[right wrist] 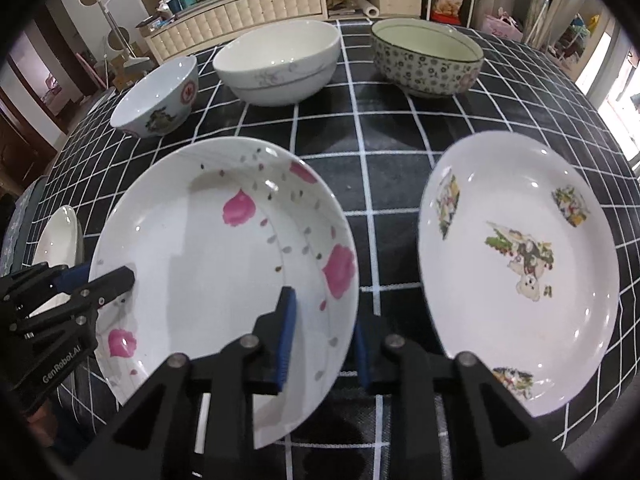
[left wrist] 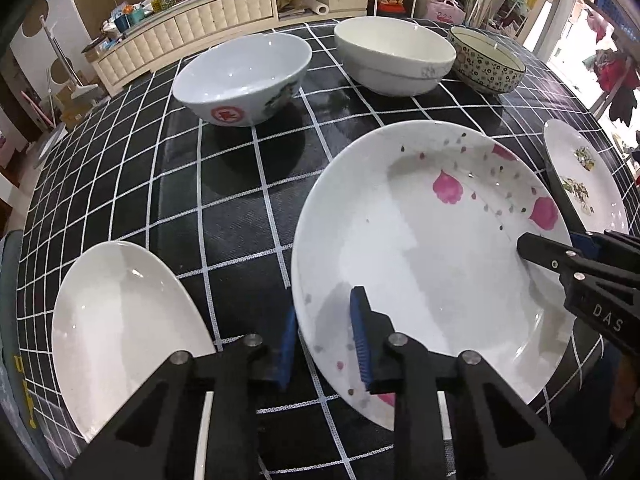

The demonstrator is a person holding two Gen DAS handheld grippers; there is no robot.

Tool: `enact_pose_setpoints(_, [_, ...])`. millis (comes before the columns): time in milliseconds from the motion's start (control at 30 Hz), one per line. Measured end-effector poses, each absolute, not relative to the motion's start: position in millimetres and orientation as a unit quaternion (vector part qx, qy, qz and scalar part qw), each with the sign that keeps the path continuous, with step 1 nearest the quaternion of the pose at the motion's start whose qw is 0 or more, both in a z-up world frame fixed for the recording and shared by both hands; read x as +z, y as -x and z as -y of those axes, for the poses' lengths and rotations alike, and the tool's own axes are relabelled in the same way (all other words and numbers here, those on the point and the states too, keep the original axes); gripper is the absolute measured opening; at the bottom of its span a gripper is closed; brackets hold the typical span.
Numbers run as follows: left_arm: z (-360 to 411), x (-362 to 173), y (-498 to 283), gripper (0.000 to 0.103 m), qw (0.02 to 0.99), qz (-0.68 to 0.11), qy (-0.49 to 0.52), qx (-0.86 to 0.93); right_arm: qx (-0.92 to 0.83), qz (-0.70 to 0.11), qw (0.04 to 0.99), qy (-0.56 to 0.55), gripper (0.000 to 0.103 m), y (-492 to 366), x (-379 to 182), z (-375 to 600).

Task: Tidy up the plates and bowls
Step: 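Grasp the rim of the pink-petal plate with the left tool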

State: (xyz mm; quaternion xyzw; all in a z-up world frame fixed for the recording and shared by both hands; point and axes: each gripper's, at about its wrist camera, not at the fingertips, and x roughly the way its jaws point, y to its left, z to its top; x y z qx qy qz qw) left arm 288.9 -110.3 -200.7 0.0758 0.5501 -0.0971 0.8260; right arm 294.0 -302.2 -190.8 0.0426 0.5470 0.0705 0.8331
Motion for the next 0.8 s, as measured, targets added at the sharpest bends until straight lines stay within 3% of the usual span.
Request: enact_pose_setpoints(800, [97, -177, -255, 0.015, 0.849, -0.515, -0.094, -0.071, 0.061, -0.518, 0.853, -0.031, 0.021, -247, -159, 286])
